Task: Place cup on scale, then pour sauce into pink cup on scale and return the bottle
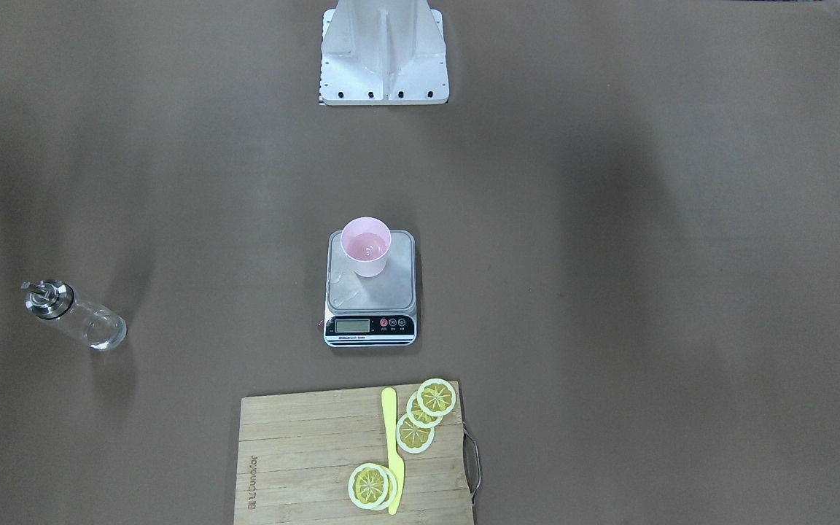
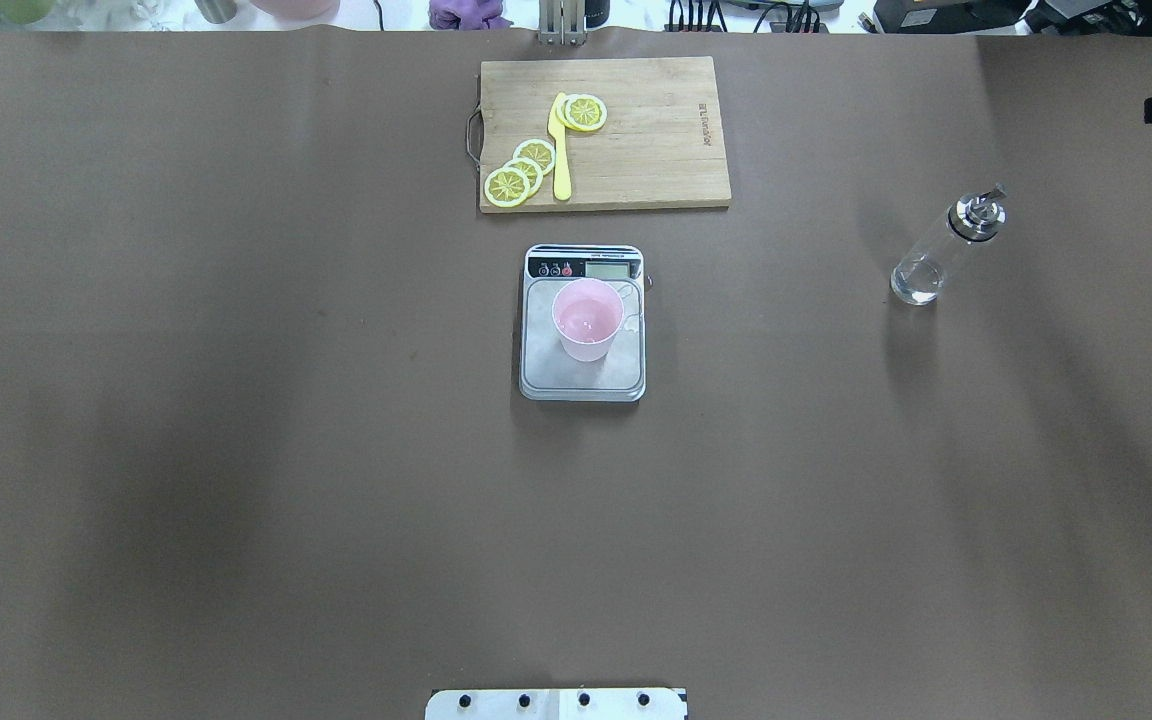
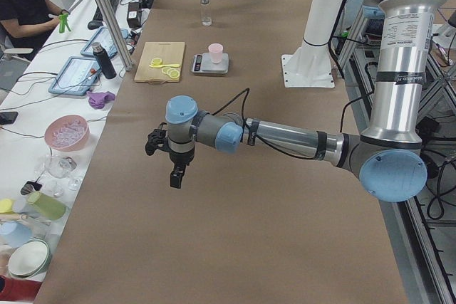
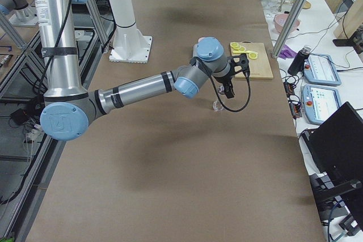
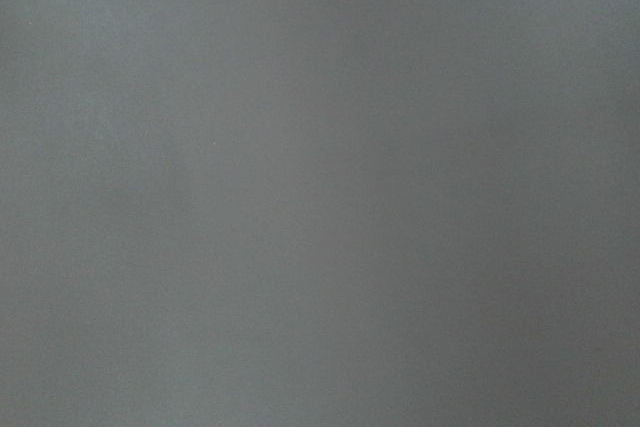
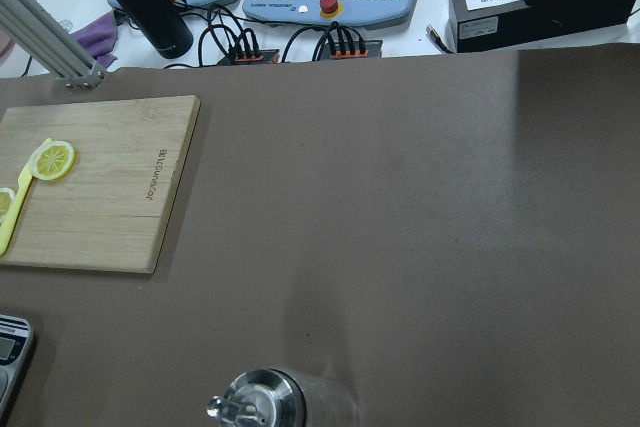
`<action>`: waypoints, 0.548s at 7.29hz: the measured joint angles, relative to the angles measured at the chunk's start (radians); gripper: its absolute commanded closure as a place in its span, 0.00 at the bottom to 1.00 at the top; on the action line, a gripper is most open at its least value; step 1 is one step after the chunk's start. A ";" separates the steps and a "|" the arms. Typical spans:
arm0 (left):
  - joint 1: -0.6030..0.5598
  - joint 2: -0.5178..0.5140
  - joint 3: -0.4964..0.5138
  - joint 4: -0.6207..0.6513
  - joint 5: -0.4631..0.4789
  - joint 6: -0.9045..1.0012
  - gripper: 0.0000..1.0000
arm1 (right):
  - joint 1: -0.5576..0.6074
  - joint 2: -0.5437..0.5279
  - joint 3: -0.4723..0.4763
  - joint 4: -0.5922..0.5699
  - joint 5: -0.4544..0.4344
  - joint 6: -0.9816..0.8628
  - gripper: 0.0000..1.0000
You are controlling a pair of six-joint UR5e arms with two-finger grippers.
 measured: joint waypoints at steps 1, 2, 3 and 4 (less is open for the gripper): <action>0.000 0.000 0.001 0.000 0.000 0.002 0.02 | 0.046 0.023 0.000 -0.113 0.031 -0.100 0.00; -0.001 0.001 0.001 -0.001 0.000 0.005 0.02 | 0.078 0.035 -0.001 -0.209 0.048 -0.189 0.00; -0.002 0.001 0.001 -0.002 -0.001 0.006 0.02 | 0.095 0.035 -0.004 -0.262 0.049 -0.241 0.00; -0.003 0.002 -0.003 -0.003 -0.003 0.006 0.02 | 0.106 0.027 -0.014 -0.284 0.042 -0.269 0.00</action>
